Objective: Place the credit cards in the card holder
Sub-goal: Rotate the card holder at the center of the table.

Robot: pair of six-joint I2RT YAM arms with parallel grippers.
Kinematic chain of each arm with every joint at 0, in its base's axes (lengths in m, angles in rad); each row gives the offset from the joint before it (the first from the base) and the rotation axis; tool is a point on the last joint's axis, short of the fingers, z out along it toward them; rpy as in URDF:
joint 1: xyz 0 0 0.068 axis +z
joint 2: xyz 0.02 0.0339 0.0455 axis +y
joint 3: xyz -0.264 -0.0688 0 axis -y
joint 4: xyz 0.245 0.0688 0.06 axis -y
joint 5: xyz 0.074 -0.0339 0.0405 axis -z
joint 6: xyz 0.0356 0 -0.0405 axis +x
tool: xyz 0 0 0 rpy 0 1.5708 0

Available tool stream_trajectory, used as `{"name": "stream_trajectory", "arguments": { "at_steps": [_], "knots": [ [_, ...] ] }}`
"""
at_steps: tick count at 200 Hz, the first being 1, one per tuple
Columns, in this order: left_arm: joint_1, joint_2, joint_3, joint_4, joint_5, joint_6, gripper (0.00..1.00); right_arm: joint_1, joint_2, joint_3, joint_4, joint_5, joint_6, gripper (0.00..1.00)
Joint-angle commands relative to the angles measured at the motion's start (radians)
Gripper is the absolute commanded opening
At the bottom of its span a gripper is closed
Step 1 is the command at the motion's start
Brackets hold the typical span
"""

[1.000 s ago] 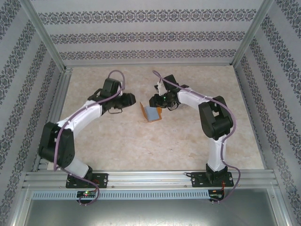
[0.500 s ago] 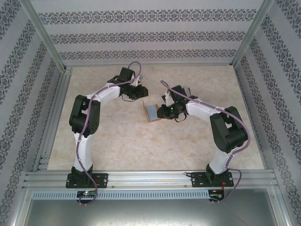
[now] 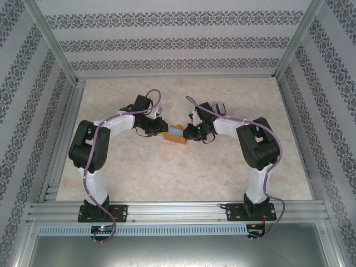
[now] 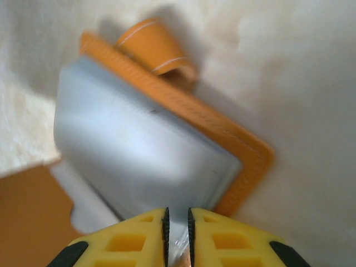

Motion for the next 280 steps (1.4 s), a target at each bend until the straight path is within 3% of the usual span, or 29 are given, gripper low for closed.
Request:
{"name": "stream_trajectory", "arguments": {
  "at_steps": [1, 69, 113, 156, 192, 219, 280],
  "knots": [
    [-0.004, -0.049, -0.06, 0.09, 0.001, -0.056, 0.19, -0.012, 0.056, 0.063, -0.003, 0.018, -0.03, 0.21],
    [-0.09, -0.041, -0.149, 0.209, -0.026, -0.144, 0.2, -0.03, 0.187, 0.304, -0.125, -0.111, -0.131, 0.21],
    [-0.093, -0.015, -0.139, 0.179, -0.061, -0.123, 0.21, -0.073, 0.046, 0.255, -0.159, -0.106, -0.152, 0.23],
    [-0.095, 0.004, -0.103, 0.15, -0.071, -0.109, 0.21, -0.155, -0.14, 0.151, -0.172, -0.018, -0.15, 0.28],
    [-0.116, 0.017, -0.05, 0.078, -0.102, -0.069, 0.21, -0.137, -0.175, 0.136, -0.192, -0.097, -0.156, 0.33],
    [-0.128, 0.024, -0.027, 0.066, -0.1, -0.068, 0.21, -0.161, -0.207, 0.12, -0.227, 0.022, -0.17, 0.37],
    [-0.146, 0.012, 0.012, 0.016, -0.121, -0.047, 0.22, -0.395, -0.284, 0.068, -0.201, 0.148, -0.145, 0.45]
  ]
}}
